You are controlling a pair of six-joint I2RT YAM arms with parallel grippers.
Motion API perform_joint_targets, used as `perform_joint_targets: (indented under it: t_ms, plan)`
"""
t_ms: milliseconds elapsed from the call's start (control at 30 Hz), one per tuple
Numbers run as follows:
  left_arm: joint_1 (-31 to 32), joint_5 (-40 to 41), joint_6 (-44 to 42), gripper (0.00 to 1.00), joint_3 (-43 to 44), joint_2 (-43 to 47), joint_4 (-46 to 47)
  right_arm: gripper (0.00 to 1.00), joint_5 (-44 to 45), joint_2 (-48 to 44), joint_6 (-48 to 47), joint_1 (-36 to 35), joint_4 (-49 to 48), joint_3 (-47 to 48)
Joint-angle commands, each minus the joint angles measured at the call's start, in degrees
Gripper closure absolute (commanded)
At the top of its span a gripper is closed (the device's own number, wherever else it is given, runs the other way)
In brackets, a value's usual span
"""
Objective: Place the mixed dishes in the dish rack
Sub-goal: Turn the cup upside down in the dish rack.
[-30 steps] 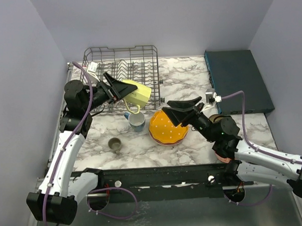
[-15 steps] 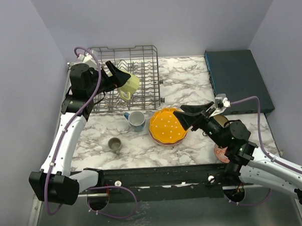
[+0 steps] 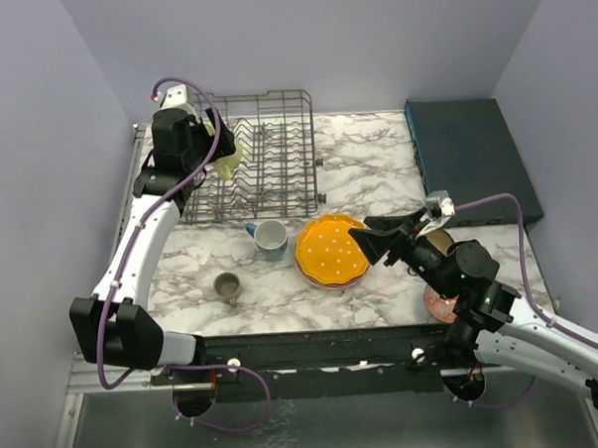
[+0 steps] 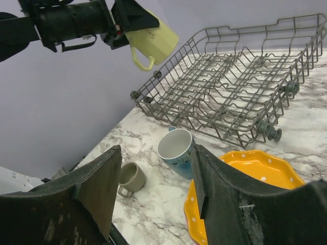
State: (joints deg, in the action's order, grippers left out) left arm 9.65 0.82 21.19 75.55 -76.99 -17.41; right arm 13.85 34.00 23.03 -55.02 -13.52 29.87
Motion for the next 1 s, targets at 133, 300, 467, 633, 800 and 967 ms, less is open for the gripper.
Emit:
perform_joint_targets:
  t_ms: [133, 300, 467, 633, 800, 967]
  plan:
    - [-1.59, 11.43, -12.98, 1.00, -3.00, -3.80, 22.58, 0.37, -2.12, -2.40, 0.04, 0.23, 4.26, 1.16]
    - [-6.22, 9.97, -10.93, 1.00, -0.87, -8.50, 23.69, 0.37, -3.00, -3.01, 0.40, 0.24, 6.14, 1.82]
    - [-8.98, 7.84, -9.26, 1.00, 4.24, -15.40, 22.65, 0.37, -3.28, -3.32, 0.31, 0.22, 6.46, 1.92]
    - [-11.75, 5.19, -9.06, 1.00, 9.48, -22.79, 22.52, 0.37, -3.33, -1.65, 0.53, 0.20, 8.24, 3.28]
    - [-15.08, 0.60, -5.36, 1.00, 15.01, -29.73, 22.42, 0.37, -4.04, -1.11, 1.12, 0.17, 7.10, 2.51]
    - [-16.37, 0.05, -4.65, 1.00, 21.33, -36.54, 21.92, 0.37, -3.57, -0.07, 1.78, 0.21, 7.68, 2.61]
